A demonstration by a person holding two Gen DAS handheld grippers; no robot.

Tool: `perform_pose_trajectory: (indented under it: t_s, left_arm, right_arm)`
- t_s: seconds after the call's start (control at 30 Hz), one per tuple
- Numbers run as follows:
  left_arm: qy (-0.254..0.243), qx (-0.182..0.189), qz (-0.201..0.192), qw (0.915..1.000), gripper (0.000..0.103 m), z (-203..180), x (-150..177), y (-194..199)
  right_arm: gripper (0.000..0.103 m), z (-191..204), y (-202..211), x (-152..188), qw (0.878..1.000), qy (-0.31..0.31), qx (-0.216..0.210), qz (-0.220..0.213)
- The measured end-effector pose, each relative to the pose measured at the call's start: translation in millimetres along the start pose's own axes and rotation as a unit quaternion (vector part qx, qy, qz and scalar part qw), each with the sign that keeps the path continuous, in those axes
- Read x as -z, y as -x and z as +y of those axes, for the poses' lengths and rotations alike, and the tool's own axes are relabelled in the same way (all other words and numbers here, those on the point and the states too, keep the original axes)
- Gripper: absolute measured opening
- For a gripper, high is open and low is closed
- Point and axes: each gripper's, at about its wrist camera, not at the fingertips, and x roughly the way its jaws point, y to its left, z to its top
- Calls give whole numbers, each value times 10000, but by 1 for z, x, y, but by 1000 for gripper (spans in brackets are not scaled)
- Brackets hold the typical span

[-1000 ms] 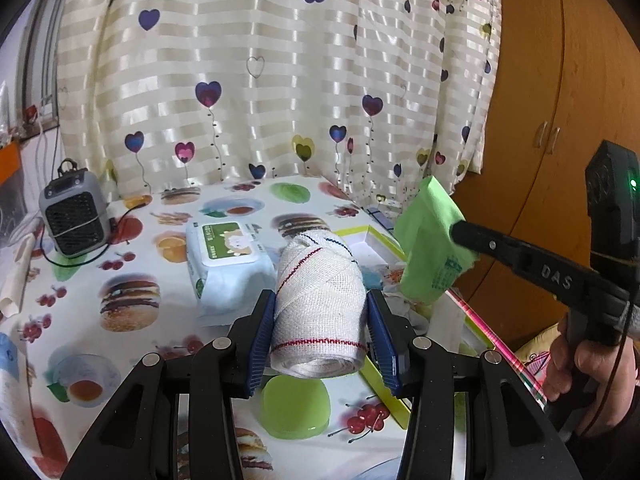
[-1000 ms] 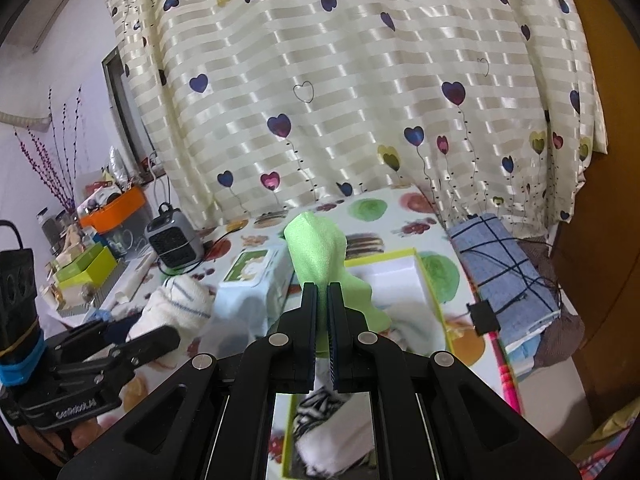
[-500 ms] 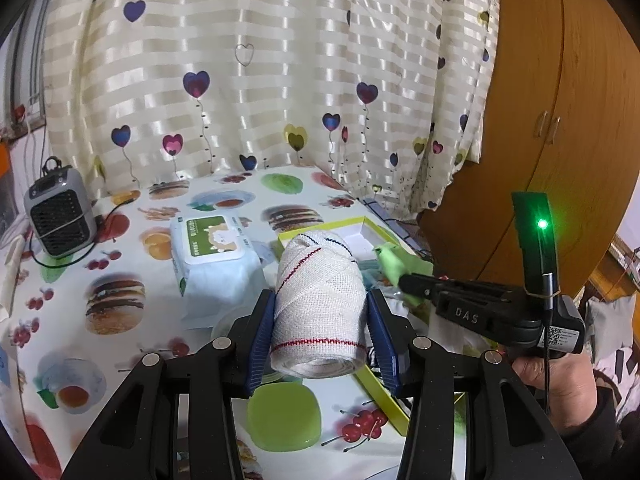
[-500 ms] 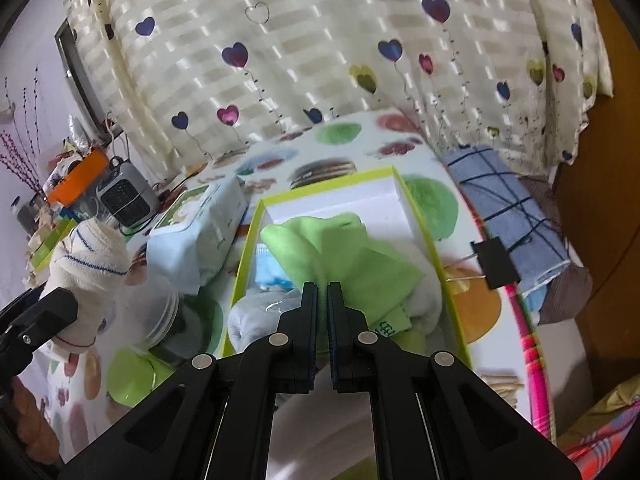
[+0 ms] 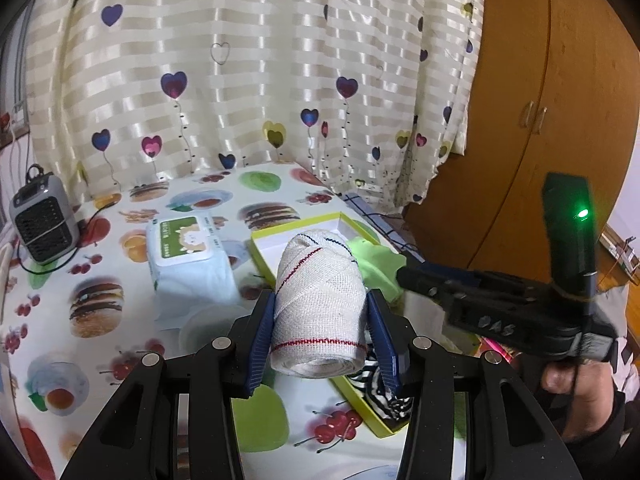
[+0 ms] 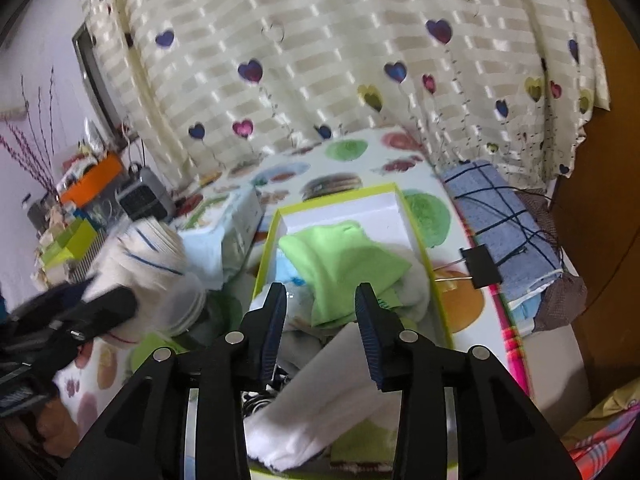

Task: Organize soft objects
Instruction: 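Lower the bandage roll and green cloth into the box and open both tools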

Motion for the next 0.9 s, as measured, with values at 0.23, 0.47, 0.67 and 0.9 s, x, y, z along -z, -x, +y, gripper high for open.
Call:
perform_pose_trajectory:
  t_s: [0.23, 0.47, 0.67, 0.9]
  left_arm:
    - [-89, 235, 281, 9993, 45, -17, 5, -27]
    - [-174, 411, 407, 9982, 45, -37, 4, -50]
    - [-256, 670, 418, 9965, 45, -53, -1, -71]
    - [-178, 755, 602, 9952, 46, -53, 4, -93]
  right_arm:
    - [37, -14, 19, 2, 9996, -181, 109, -201]
    - [37, -32, 23, 6, 9990, -354, 156, -227]
    - [37, -39, 27, 9, 9988, -397, 149, -263]
    - [37, -50, 28, 12, 9983, -488, 215, -248]
